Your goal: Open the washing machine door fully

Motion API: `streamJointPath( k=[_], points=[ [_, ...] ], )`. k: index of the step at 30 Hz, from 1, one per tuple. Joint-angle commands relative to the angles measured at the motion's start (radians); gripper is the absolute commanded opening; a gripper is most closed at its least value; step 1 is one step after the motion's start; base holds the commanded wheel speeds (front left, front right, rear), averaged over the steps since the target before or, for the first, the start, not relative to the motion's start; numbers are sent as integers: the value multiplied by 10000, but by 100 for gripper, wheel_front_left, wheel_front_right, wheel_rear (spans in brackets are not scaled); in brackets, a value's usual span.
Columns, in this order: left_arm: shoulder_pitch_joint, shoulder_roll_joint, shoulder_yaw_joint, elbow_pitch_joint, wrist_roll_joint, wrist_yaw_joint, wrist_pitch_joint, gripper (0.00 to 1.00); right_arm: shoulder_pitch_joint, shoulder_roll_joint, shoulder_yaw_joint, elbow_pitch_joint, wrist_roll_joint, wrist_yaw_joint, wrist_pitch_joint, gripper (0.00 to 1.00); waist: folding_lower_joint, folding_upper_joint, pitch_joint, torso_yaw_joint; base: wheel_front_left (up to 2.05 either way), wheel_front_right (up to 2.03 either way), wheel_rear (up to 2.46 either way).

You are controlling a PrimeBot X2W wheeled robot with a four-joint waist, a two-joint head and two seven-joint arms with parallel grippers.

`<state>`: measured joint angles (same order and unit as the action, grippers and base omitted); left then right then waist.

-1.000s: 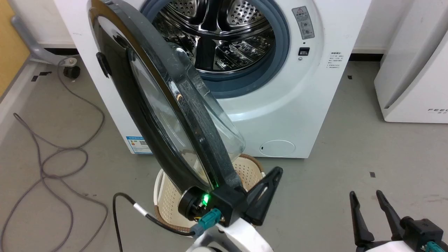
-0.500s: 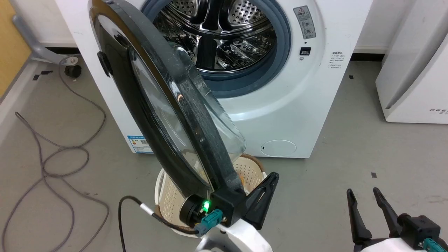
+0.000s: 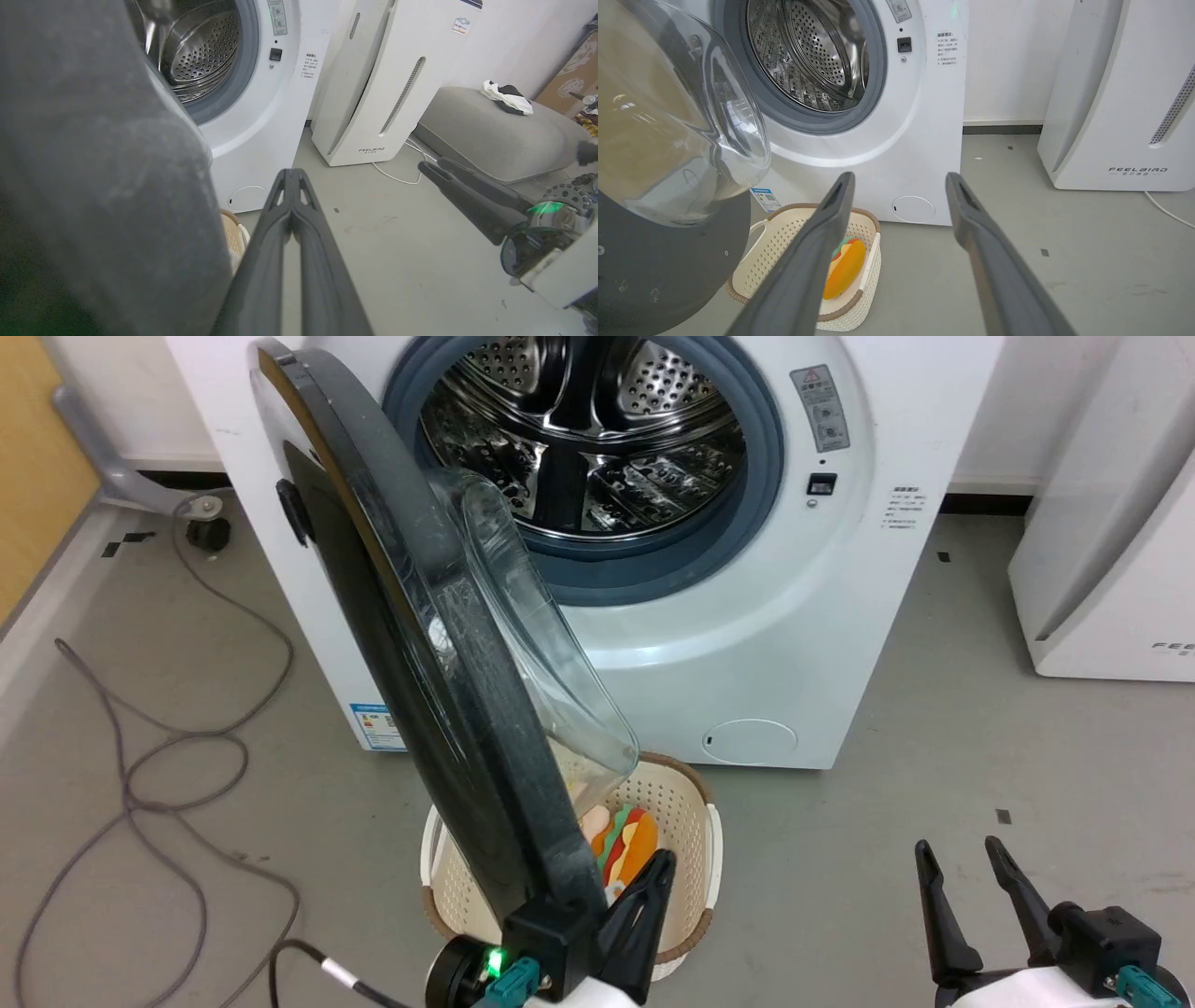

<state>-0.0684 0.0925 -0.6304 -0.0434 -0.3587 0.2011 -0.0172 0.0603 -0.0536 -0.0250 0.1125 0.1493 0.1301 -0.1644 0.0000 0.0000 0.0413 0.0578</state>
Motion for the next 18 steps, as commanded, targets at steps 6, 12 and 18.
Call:
streamJointPath(
  k=[6,12,18],
  points=[
    [621,391,292,-403,243,585,-47,0,-64,34,-31,12,12,6,-16,100,0,0,15,287,0,0,0],
    [1250,506,639,-1392,143,1132,-113,0,58,34,-212,-16,48,6,-22,100,0,0,11,808,0,0,0],
    [1710,794,971,-2407,259,1624,-29,0,150,34,-286,-102,37,6,33,100,0,0,11,1452,0,0,0]
  ],
)
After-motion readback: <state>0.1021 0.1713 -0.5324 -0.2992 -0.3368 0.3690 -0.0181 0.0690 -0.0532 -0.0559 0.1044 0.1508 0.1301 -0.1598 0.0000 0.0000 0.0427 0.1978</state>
